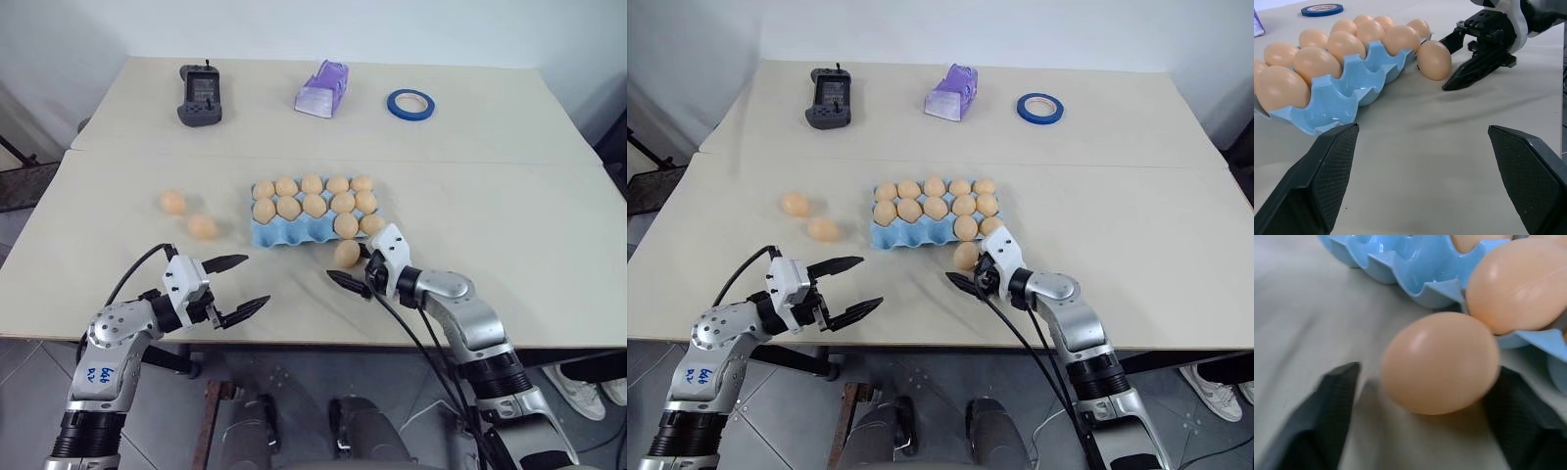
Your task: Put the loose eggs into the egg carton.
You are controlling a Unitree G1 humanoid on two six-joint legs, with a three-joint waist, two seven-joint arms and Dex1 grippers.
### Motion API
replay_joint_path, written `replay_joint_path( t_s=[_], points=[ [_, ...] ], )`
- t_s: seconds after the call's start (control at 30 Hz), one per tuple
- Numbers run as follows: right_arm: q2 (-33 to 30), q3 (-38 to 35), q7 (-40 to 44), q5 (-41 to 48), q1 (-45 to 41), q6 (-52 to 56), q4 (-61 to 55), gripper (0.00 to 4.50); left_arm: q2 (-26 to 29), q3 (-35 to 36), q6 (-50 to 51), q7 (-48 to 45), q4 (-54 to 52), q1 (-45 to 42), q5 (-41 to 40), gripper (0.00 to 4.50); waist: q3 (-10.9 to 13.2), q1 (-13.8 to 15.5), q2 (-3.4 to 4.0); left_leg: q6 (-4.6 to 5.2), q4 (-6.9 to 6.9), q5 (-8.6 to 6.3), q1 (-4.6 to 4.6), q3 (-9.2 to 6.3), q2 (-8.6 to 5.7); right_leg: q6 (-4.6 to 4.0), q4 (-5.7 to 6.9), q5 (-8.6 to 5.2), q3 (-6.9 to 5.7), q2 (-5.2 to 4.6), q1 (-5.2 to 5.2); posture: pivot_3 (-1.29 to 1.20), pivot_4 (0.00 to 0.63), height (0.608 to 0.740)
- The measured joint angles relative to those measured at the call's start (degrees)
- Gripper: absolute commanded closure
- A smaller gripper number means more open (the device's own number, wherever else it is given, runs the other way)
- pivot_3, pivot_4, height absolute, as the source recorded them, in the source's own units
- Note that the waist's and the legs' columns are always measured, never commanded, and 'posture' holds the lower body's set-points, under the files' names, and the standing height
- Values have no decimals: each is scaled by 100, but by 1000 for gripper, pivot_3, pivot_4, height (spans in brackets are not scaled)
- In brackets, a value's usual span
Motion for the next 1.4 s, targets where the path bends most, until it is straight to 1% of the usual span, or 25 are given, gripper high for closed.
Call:
replay_joint_path(
  t_s=[0.07,0.13,0.17,0.33,0.5,0.6,0.7,0.83,0.93,0.97,1.0,1.23,1.3,1.4],
  points=[
    [58,-5,-85,-23,6,2,0,2240,-2,0,5,19,0,7,0,0,0,0,0,0,-3,0,0,0,0,0,-1,0,0,0,0,0,150,740],
    [72,-5,-103,-24,14,0,-5,2711,-2,0,10,23,-3,7,0,0,0,1,0,0,-4,0,0,0,0,0,-2,0,0,0,0,0,150,740],
    [69,-7,-81,-10,45,8,-44,2874,-3,-1,14,26,-6,7,0,0,0,3,0,0,-5,0,0,0,0,-1,-2,0,0,0,0,0,150,740],
    [53,72,360,338,249,248,-554,2874,-3,0,69,70,-25,38,-10,0,0,-3,0,0,-10,0,-1,2,0,-1,-4,-1,0,1,-3,0,150,740],
    [77,69,456,546,-200,551,-799,2874,-2,8,107,131,-52,115,-67,0,0,-1,0,-2,-6,1,-1,1,0,-1,-1,0,-1,1,-3,0,150,740],
    [320,79,348,521,-683,594,-510,2874,-7,25,110,187,-149,164,-92,0,0,-12,0,-2,-9,1,-2,1,0,-2,-1,-1,0,0,-6,0,150,740],
    [473,162,241,337,-1183,465,151,2874,-16,21,110,252,-250,202,-106,0,0,-7,0,-2,-13,1,-2,1,-1,-5,-6,-2,-1,0,-7,0,150,740],
    [489,180,239,215,-1341,405,634,1845,-22,19,113,327,-268,288,-108,0,0,8,0,-3,-14,-2,-13,1,-1,-6,-10,-3,-3,-1,-12,0,150,740],
    [467,183,335,224,-1341,412,620,747,-22,28,113,392,-341,312,-115,0,0,3,-1,-2,-12,-2,-15,1,-1,-6,-9,-3,-3,-1,-14,0,150,740],
    [414,183,394,243,-1339,453,552,471,-22,47,113,399,-410,338,-118,0,0,2,0,-2,-11,-2,-15,1,-1,-6,-8,-3,-3,-1,-14,0,150,740],
    [348,178,444,270,-1338,507,467,71,-20,76,113,403,-434,354,-121,0,0,2,0,-2,-10,-2,-14,1,-1,-6,-6,-3,-3,-1,-13,0,150,740],
    [-286,-28,766,453,-1157,656,6,26,-6,233,118,422,-457,540,-136,0,0,4,0,-4,-13,-3,-14,-1,-1,-7,-9,-4,-4,-2,-14,0,150,740],
    [-369,-57,794,454,-1127,641,5,26,-4,241,118,420,-456,544,-140,0,0,3,0,-4,-13,-2,-14,-1,-1,-7,-9,-4,-4,-2,-14,0,150,740],
    [-335,-56,813,470,-1046,616,-32,26,-4,239,118,418,-456,515,-142,0,0,-13,0,-3,-12,-2,-14,-1,0,-7,-7,-4,-3,0,-14,0,150,740]
  ],
)
